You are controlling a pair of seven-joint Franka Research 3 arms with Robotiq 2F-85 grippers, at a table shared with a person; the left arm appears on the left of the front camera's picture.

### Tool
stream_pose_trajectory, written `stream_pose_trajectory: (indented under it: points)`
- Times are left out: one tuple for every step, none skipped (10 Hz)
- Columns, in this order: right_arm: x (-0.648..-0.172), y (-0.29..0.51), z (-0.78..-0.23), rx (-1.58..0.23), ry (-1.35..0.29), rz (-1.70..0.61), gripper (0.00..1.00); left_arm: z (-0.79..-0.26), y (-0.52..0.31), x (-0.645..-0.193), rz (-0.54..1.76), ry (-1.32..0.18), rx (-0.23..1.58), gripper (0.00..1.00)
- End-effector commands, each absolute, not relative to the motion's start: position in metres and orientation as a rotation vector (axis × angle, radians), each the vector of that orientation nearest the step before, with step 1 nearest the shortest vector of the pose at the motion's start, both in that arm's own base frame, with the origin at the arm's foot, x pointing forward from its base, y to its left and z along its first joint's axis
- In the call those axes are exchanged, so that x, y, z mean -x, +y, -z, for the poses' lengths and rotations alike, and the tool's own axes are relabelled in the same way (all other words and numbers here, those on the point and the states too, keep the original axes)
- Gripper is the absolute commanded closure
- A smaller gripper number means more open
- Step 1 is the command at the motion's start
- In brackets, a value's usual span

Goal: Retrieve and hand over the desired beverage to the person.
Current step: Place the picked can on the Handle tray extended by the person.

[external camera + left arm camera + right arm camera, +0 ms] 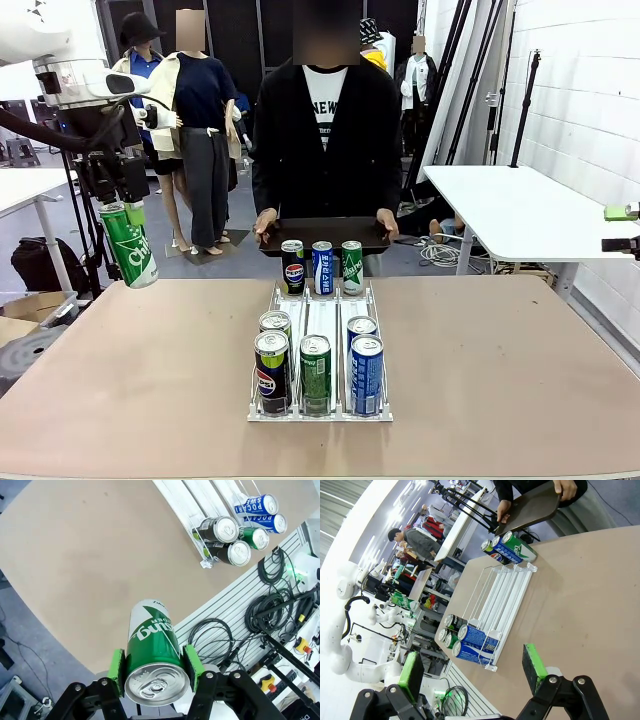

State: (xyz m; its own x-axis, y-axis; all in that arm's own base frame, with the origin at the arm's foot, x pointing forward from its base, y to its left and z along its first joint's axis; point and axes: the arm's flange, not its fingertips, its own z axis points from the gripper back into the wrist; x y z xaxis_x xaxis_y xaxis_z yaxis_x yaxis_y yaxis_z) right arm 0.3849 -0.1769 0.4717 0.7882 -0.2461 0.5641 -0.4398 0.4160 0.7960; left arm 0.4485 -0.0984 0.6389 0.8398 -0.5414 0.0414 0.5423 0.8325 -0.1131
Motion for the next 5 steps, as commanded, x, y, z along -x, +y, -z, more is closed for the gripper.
stream_pose_trajectory:
  points:
    - [-0.3846, -0.1767, -0.4713, -1.166, -0.688, -0.130, 0.00, -0.6426, -0.0968, -0.4481, 0.572, -0.023, 0.122, 1.00]
    - [-0.3846, -0.1767, -0.4713, -1.166, -0.688, -0.130, 0.00, -0.6426, -0.0968, -0.4481, 0.572, -0.023, 0.122, 1.00]
    - [-0.3846, -0.1767, -0.4713, -1.166, -0.688, -0.130, 0.00, -0.6426, -0.0968, -0.4481, 0.572, -0.023, 0.122, 1.00]
    - [-0.3846, -0.1767, -0.4713, -1.166, -0.688, -0.130, 0.00, -0.6426, -0.0968, -0.4481, 0.572, -0.023, 0.122, 1.00]
    - [-0.3846, -0.1767, -0.4713, -1.166, -0.688, -0.130, 0.00, -0.6426, -0.0968, -0.4481, 0.572, -0.023, 0.122, 1.00]
